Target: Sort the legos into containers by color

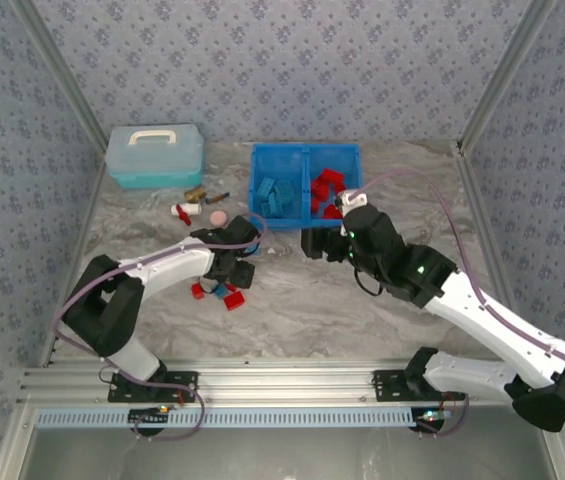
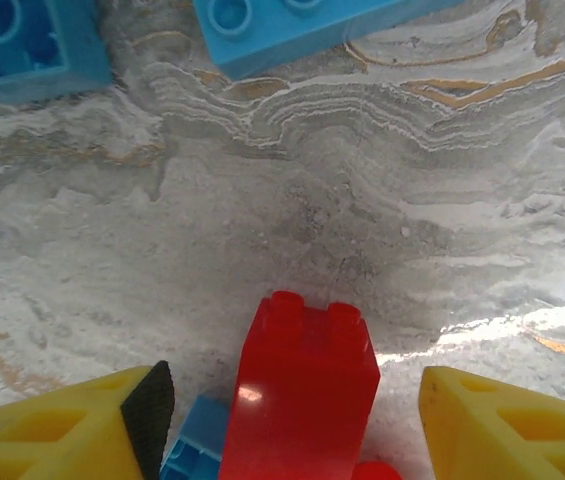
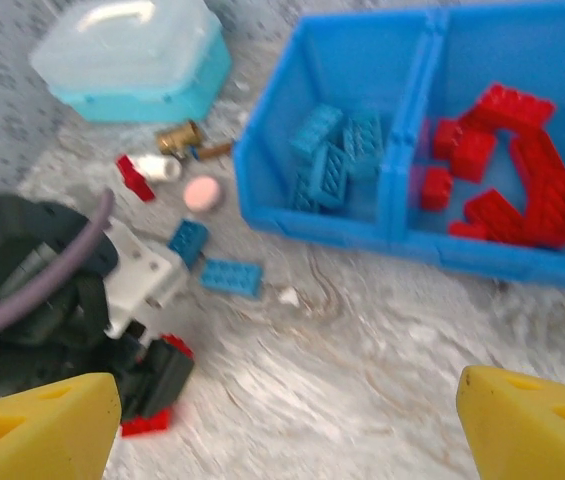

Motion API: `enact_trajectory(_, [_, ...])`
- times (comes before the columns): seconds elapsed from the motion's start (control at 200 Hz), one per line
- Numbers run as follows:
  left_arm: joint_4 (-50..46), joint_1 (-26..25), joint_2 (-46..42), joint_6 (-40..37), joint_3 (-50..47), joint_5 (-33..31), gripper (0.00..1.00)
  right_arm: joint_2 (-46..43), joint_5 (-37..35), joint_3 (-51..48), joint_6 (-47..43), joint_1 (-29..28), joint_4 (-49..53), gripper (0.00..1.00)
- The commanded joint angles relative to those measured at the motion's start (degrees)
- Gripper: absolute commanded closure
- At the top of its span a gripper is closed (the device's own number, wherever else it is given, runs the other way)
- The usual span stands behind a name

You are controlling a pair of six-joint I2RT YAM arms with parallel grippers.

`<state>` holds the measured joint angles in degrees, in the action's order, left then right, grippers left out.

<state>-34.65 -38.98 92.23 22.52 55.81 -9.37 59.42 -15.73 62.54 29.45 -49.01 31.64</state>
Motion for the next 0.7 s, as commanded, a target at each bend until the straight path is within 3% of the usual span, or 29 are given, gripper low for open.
enact_trajectory(0.0, [2.5, 0.2, 2.2, -0.3, 0.8, 1.4, 0.41, -2.3, -3.6, -1.0, 2.5, -0.5, 1.2, 0.1])
enact_trajectory(0.14, [3.7, 0.2, 3.4, 0.8, 0.1, 1.9, 0.6, -2.1, -4.0, 0.5, 2.1, -0.8, 1.7, 0.09])
enact_trajectory(0.285, [2.4, -0.2, -0.7, 2.0, 0.3, 2.1, 0.76, -1.9, -4.7, 2.4, 1.7, -1.2, 1.9, 0.08])
enact_trajectory(0.495, [3.4, -7.4, -8.9, 5.0, 10.7, 1.1, 0.79, -5.7, -9.9, 1.5, 3.8, -2.8, 4.3, 0.07])
enact_trajectory(0.695, [9.3, -10.9, 4.6, 1.4, 30.6, -4.9, 0.8, -12.2, -14.8, -1.5, 6.2, -3.8, 6.2, 0.05])
